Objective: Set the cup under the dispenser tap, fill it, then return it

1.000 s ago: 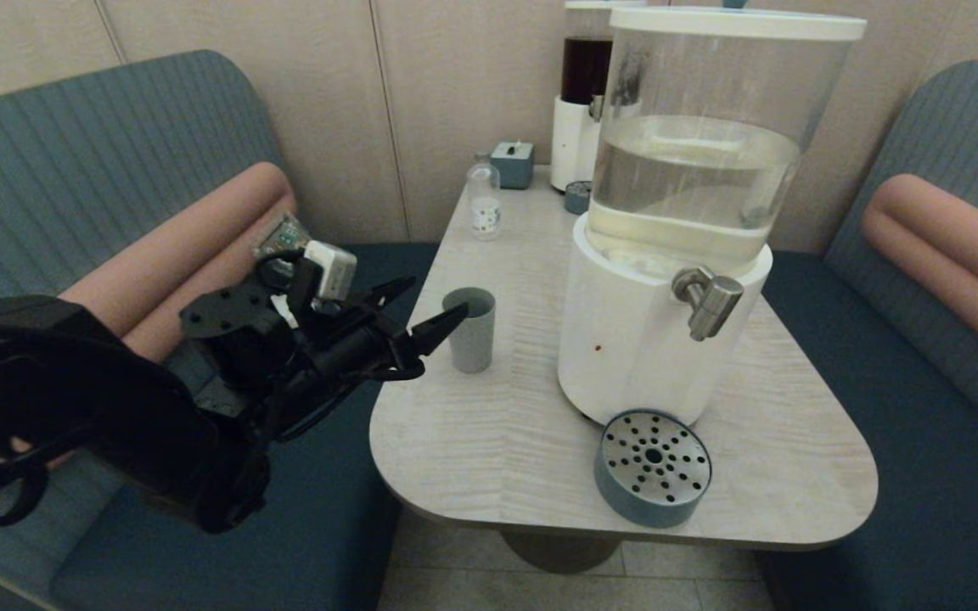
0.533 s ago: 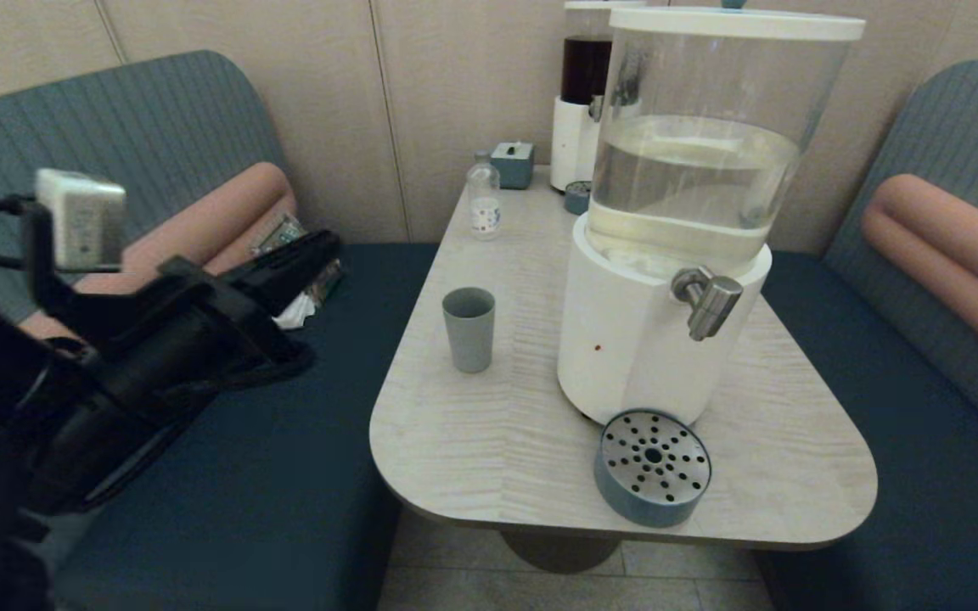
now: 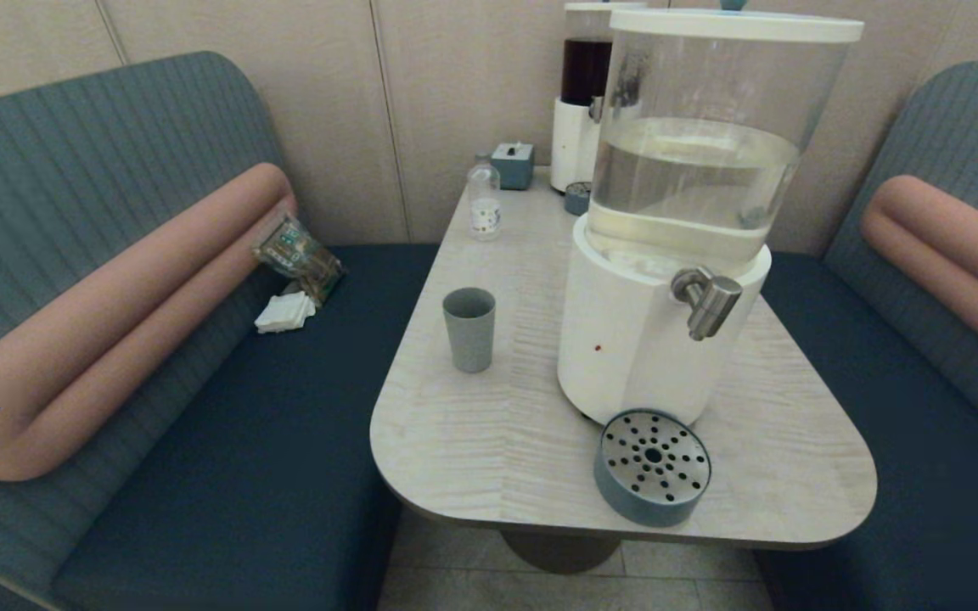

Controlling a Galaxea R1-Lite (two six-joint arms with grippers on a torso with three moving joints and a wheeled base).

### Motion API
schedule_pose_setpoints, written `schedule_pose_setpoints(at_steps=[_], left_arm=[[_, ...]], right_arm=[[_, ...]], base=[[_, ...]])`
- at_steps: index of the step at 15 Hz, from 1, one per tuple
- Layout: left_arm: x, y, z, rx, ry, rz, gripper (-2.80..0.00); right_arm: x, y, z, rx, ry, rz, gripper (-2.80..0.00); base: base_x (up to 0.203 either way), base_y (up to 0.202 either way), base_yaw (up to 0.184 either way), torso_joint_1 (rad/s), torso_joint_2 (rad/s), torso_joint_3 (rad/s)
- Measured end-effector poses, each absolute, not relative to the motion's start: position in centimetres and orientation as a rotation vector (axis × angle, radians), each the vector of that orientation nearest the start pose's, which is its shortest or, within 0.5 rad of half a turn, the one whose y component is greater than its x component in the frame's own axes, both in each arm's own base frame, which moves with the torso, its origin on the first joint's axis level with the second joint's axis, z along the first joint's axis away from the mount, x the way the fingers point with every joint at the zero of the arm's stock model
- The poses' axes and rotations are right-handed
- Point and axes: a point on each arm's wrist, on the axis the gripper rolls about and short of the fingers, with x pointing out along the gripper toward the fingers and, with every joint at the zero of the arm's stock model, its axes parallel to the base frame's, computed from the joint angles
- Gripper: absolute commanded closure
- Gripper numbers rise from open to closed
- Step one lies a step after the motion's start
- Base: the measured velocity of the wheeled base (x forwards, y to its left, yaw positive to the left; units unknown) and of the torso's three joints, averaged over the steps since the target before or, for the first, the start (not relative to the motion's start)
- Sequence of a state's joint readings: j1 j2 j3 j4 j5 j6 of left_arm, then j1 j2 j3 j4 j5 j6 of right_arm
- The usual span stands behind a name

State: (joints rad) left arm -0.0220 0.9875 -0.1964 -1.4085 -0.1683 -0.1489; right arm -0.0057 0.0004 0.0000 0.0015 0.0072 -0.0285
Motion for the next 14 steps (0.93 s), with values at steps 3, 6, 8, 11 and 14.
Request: schedule_pose_setpoints(at_steps=[3,6,8,11,14], left_arm=[[5.9,-0.4,23.2,-0.089,-0.586,-0.215,0.00],[2.5,-0.4,22.4,-0.086,-0.540,-0.213,0.00],[0.3,-0.4,21.6,-0.079,-0.521,-0.218,0.00],[-3.2,-0.5,19.8,-0.054,-0.540,-0.228,0.00],[-5.0,-0.6,17.2,0.056,-0.550,-0.256,0.00]], right_arm=[[-2.3,0.0,7.5,-0.028,0.002,0.002,0.00],[-2.3,0.0,7.5,-0.029,0.002,0.001,0.00],[-2.3,0.0,7.5,-0.029,0.002,0.001,0.00],[-2.3,0.0,7.5,-0.028,0.002,0.001,0.00],[-2.3,0.0,7.5,-0.028,0.002,0.002,0.00]], base=[[0.000,0.000,0.000,0.000,0.00,0.000],[0.000,0.000,0.000,0.000,0.00,0.000],[0.000,0.000,0.000,0.000,0.00,0.000],[0.000,0.000,0.000,0.000,0.00,0.000],[0.000,0.000,0.000,0.000,0.00,0.000]])
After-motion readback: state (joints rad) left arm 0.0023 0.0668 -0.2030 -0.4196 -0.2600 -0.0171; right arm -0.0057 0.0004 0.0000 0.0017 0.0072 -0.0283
